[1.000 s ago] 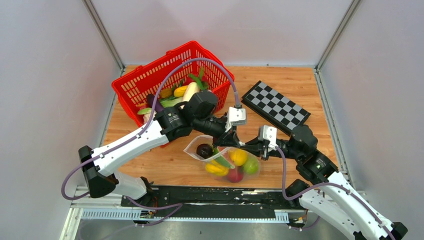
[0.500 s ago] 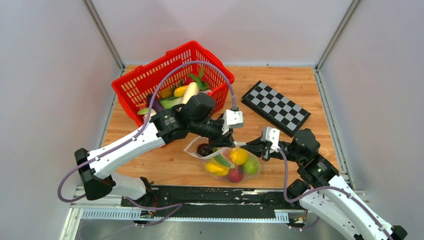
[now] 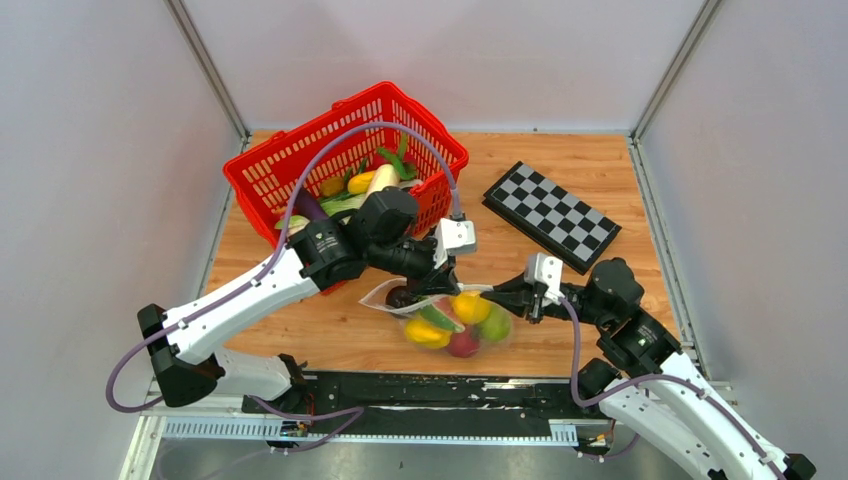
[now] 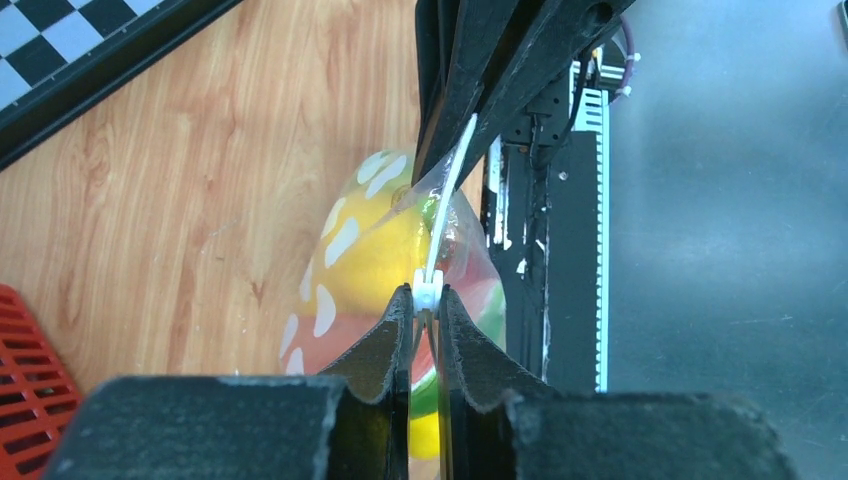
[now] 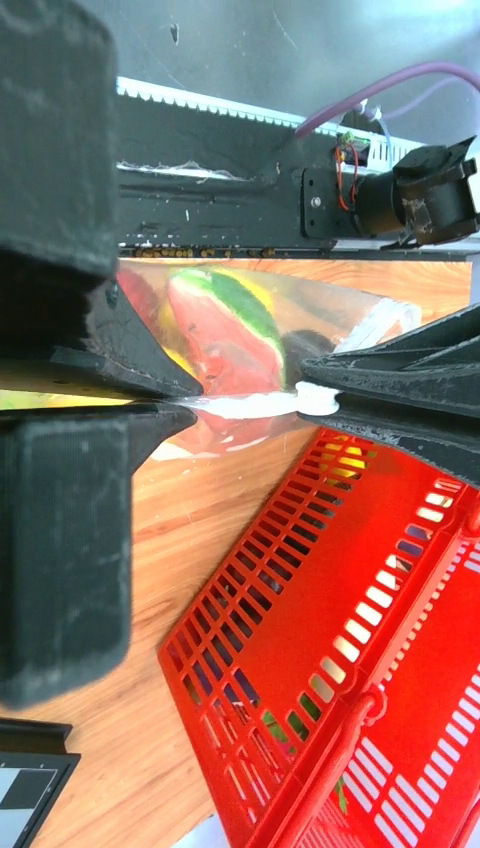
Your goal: Place the food in the zip-top bag and seal the zipper
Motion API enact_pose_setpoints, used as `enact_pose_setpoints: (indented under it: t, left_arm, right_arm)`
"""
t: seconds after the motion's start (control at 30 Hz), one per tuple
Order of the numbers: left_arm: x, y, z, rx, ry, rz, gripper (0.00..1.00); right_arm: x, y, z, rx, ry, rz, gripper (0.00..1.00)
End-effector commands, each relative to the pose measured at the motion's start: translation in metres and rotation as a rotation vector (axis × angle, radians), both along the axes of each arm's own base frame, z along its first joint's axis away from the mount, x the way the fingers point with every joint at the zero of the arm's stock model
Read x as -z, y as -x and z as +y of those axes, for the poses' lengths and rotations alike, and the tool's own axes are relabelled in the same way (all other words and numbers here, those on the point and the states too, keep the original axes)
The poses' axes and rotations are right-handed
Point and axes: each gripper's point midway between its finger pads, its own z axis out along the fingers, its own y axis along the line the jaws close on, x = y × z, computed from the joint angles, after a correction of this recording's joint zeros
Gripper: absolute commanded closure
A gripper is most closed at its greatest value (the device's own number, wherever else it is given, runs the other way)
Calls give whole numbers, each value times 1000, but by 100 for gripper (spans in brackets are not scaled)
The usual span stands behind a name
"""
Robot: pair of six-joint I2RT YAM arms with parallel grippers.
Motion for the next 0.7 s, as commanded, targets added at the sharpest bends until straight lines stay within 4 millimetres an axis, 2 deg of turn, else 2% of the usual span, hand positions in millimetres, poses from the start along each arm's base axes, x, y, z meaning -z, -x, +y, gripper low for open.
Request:
enact_pose_setpoints:
  t: [0.0,0.07,0.13,0.2,0.3,0.4,0.67]
  left_arm:
    - [-27,2,-4,13,65,21,100]
    - [-26,3,-7,26,58,33,100]
    - [-26,3,-9,39,50,43,100]
    - [-25,4,-11,50,45,49,100]
    - [-24,4,-14,58,42,57,100]
    - [-24,5,-16,61,46,59,100]
    - [-21,4,-15,52,39,64,100]
  right_arm:
    - [-33,10,2,-55,-37,-37,79]
    - [-36,9,3,-61,-26,-37,54]
    - [-37,9,4,-72,-13,-46,40]
    - [-36,9,6,-92,5,-46,34]
    - [-32,9,12,-130,28,-26,32]
    - [-27,5,18,-148,43,-3,39]
    - [-22,-4,22,-120,30,18,75]
